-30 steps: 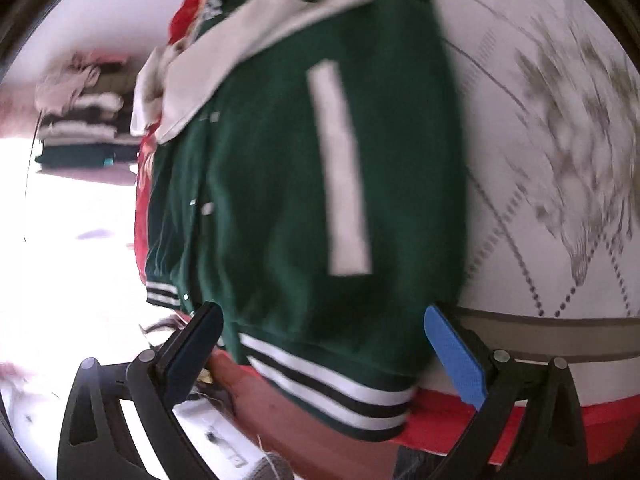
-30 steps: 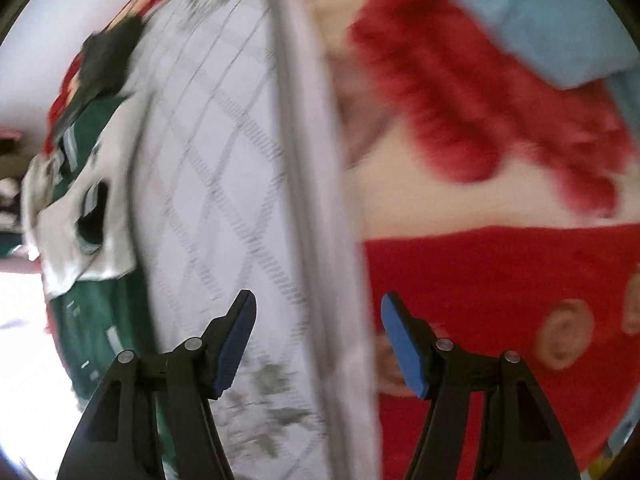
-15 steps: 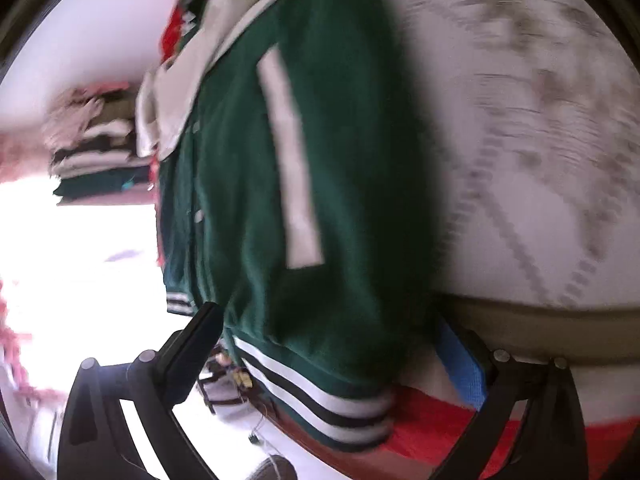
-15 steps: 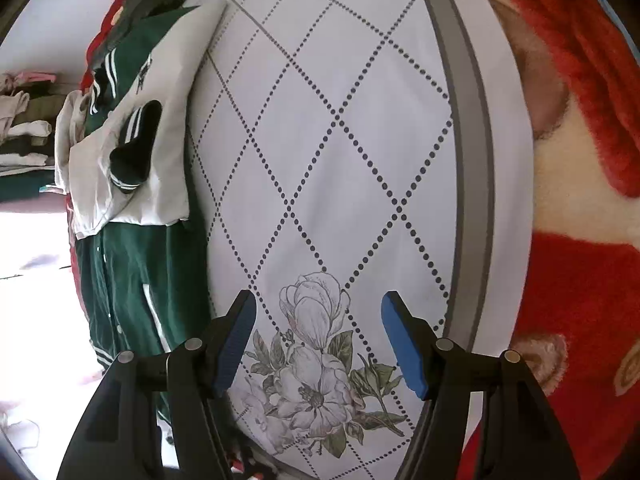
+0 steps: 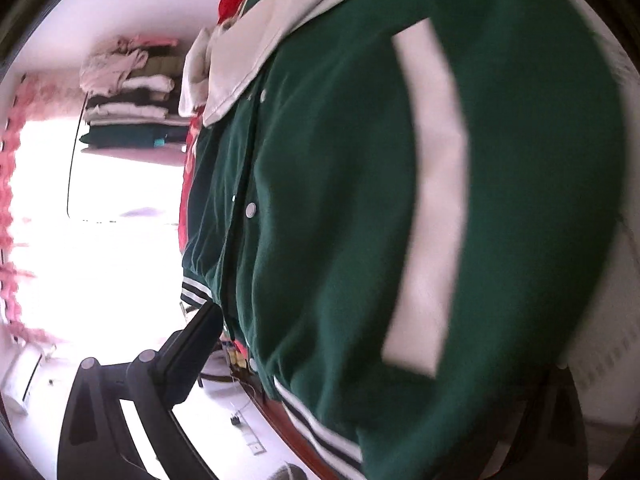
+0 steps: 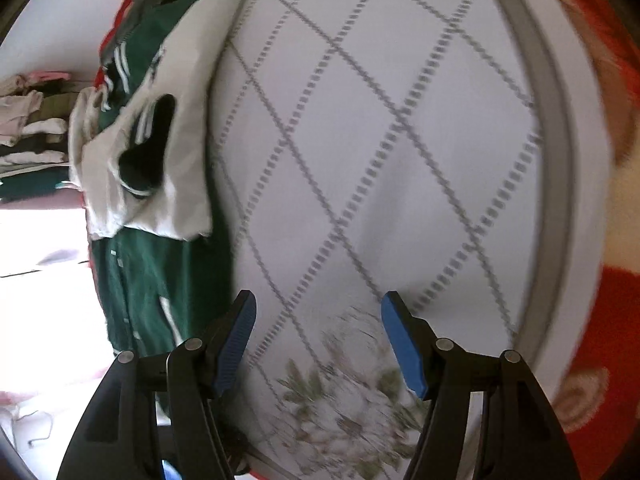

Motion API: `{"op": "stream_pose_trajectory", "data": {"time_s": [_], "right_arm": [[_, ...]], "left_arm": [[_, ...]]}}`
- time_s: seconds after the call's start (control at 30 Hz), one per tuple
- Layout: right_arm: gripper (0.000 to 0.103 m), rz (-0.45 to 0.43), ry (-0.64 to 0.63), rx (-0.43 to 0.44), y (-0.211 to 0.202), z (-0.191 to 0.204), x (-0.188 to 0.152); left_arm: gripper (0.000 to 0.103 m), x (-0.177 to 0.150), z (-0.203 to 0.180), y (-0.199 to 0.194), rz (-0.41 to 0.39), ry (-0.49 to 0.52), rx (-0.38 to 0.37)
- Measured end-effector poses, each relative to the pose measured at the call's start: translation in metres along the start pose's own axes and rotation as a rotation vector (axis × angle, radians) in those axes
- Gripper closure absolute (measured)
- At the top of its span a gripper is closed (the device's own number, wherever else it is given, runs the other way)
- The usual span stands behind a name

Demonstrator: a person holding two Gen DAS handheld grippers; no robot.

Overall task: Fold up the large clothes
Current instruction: 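Grasp the jacket side edge with the left gripper and fold it inward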

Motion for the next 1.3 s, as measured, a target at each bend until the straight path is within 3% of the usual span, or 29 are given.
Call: {"op": "stream_pose_trajectory", "data": {"time_s": [0.1,0.17,0.2,0.27,0.33,0.37,0.43,0.57,0.67,0.7,0.73,0.8,0.83,0.9,1.07,1.2,1.3], "right_arm": [[0.034,0.005,0.003,0.076,0.008,0.016,0.011],[0.034,0.001,0.009,0.163,0.012,0.031,0.021],[0.034,0.001,0.014,0.203,0.014,0.038,0.026],[0.031,0.015,0.033,0.315,0.02,0.057,0.039],[0.028,0.036,0.053,0.405,0.03,0.073,0.049],[0.028,0.052,0.064,0.456,0.037,0.083,0.055],[0.026,0.079,0.082,0.518,0.051,0.099,0.066],[0.023,0.116,0.119,0.597,0.069,0.129,0.084],[0.025,0.146,0.149,0.586,0.084,0.148,0.093],[0.036,0.148,0.16,0.58,0.087,0.152,0.094],[0.061,0.142,0.172,0.544,0.093,0.155,0.096],[0.08,0.129,0.193,0.486,0.1,0.16,0.097],[0.084,0.114,0.19,0.464,0.098,0.165,0.096],[0.089,0.082,0.148,0.432,0.085,0.183,0.092],[0.09,0.018,0.083,0.421,0.033,0.246,0.085],[0.09,-0.041,0.005,0.365,0.007,0.326,0.075],[0.09,-0.077,-0.054,0.278,0.01,0.401,0.069]], "left_arm": [[0.0,0.011,0.011,0.009,0.003,-0.012,0.024],[0.0,0.014,0.017,0.015,0.016,-0.033,-0.003],[0.005,0.014,0.018,0.016,0.02,-0.043,-0.025],[0.024,0.013,0.018,0.016,0.019,-0.064,-0.103],[0.062,0.014,0.015,0.009,0.008,-0.08,-0.188],[0.071,0.015,0.016,0.005,-0.005,-0.085,-0.21],[0.081,0.019,0.022,-0.003,-0.023,-0.097,-0.21],[0.084,0.023,0.038,-0.003,-0.027,-0.135,-0.23],[0.084,0.028,0.048,0.002,-0.026,-0.141,-0.246],[0.084,0.029,0.051,0.004,-0.027,-0.14,-0.257],[0.084,0.027,0.051,0.001,-0.027,-0.149,-0.269],[0.085,0.028,0.053,-0.004,-0.032,-0.152,-0.282],[0.085,0.027,0.056,-0.006,-0.032,-0.163,-0.307],[0.086,0.024,0.073,-0.008,-0.045,-0.2,-0.353],[0.087,0.017,0.114,-0.009,-0.072,-0.256,-0.484],[0.087,0.012,0.17,0.004,-0.111,-0.315,-0.616],[0.087,0.004,0.208,0.026,-0.116,-0.354,-0.7]]}}
Point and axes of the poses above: each gripper's, at about its wrist camera, not at the fingertips, and y roughly the way its jaws point, z to its left, x to its top, the point moved 9 cm from there along y, roughly the way its jaws point, and after that the axes turned 8 degrees about y, right-handed, at the moved point
